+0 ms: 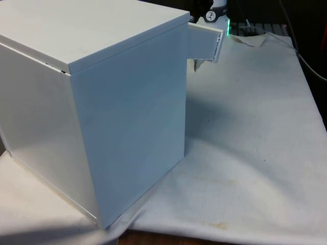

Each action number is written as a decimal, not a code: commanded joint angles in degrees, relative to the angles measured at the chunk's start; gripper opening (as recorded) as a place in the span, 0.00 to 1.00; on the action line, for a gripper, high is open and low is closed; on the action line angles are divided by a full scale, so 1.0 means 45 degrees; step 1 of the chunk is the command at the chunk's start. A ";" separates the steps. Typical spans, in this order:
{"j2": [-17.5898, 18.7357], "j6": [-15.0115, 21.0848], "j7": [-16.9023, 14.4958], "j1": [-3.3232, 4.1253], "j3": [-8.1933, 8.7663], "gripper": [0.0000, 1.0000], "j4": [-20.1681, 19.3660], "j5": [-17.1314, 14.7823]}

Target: Open the drawer, then close it.

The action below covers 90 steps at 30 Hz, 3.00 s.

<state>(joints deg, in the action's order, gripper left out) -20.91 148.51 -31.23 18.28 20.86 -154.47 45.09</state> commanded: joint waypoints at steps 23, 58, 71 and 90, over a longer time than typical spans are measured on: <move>0.0446 -0.0497 0.1630 -0.0127 -0.0102 0.00 0.0738 0.2368; 0.0917 -0.0611 0.2457 -0.0076 0.0102 0.00 0.1502 0.3438; 0.0586 -0.0904 0.2368 -0.0038 0.0064 0.00 0.1579 0.3387; 0.0446 -0.1197 0.2394 -0.0076 0.0064 0.00 0.1935 0.3540</move>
<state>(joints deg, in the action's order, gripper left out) -18.79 143.18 -20.91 18.28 21.31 -146.05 59.93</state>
